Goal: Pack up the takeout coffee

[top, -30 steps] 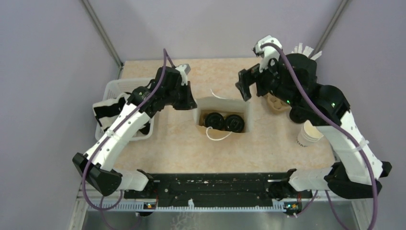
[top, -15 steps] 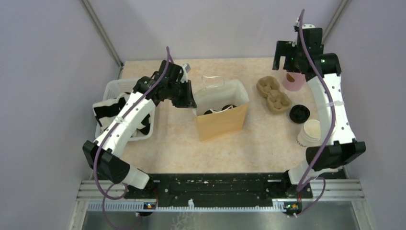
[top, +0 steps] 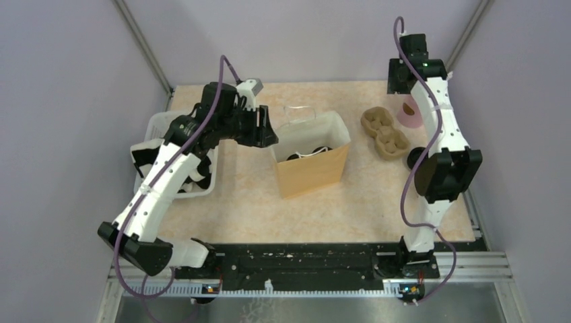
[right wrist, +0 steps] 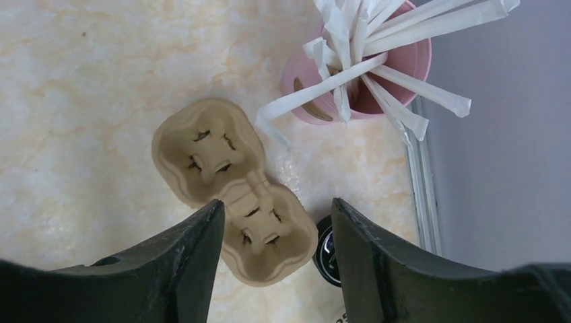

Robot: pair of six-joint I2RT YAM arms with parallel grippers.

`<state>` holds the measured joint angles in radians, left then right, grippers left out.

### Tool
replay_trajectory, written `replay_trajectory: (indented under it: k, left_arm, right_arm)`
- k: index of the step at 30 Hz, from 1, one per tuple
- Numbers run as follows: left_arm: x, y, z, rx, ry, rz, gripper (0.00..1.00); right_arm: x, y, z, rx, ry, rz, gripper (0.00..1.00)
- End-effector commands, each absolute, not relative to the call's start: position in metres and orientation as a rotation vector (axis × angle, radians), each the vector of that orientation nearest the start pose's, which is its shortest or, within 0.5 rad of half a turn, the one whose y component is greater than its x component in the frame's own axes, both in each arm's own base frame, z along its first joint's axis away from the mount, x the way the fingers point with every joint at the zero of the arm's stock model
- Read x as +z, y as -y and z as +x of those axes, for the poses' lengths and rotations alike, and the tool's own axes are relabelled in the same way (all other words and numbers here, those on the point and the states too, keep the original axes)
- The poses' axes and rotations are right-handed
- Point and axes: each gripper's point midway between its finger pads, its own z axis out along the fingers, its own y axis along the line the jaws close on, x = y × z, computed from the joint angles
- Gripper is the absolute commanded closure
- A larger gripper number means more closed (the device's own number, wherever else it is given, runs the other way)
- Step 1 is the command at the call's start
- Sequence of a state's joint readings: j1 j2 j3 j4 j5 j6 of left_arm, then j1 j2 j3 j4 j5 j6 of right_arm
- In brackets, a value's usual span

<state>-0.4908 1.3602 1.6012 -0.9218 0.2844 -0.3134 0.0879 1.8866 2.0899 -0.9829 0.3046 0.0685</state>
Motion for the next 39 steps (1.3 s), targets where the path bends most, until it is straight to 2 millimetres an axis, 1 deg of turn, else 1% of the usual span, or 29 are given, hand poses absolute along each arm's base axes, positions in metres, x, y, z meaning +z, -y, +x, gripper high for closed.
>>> replay_trajectory:
  k: [1, 4, 6, 9, 13, 20, 28, 31, 35, 39]
  left_arm:
    - [0.351, 0.213, 0.275, -0.726, -2.097, 0.462, 0.39]
    - [0.354, 0.206, 0.273, -0.689, -2.078, 0.477, 0.4]
    - [0.355, 0.203, 0.272, -0.671, -2.069, 0.488, 0.4]
    - [0.356, 0.199, 0.268, -0.658, -2.061, 0.492, 0.41]
    - [0.356, 0.2, 0.265, -0.668, -2.062, 0.506, 0.43]
    - [0.356, 0.198, 0.261, -0.667, -2.064, 0.517, 0.41]
    - [0.355, 0.196, 0.259, -0.654, -2.067, 0.526, 0.41]
    - [0.355, 0.194, 0.26, -0.641, -2.069, 0.527, 0.41]
    - [0.355, 0.192, 0.259, -0.629, -2.068, 0.53, 0.41]
    - [0.356, 0.189, 0.26, -0.612, -2.063, 0.53, 0.41]
  right_arm:
    - [0.295, 0.015, 0.494, -0.472, -2.207, 0.14, 0.43]
    - [0.288, 0.011, 0.499, -0.588, -2.17, 0.131, 0.43]
    - [0.288, 0.01, 0.503, -0.68, -2.13, 0.111, 0.43]
    - [0.292, 0.01, 0.505, -0.781, -2.085, 0.105, 0.44]
    - [0.29, 0.009, 0.512, -0.792, -2.081, 0.107, 0.44]
    - [0.274, 0.006, 0.527, -0.815, -2.087, 0.07, 0.44]
    - [0.26, 0.004, 0.543, -0.848, -2.091, 0.046, 0.5]
    - [0.254, 0.008, 0.546, -0.9, -2.09, 0.04, 0.51]
    - [0.25, 0.012, 0.549, -0.946, -2.083, 0.027, 0.51]
    - [0.252, 0.015, 0.552, -0.974, -2.067, 0.02, 0.51]
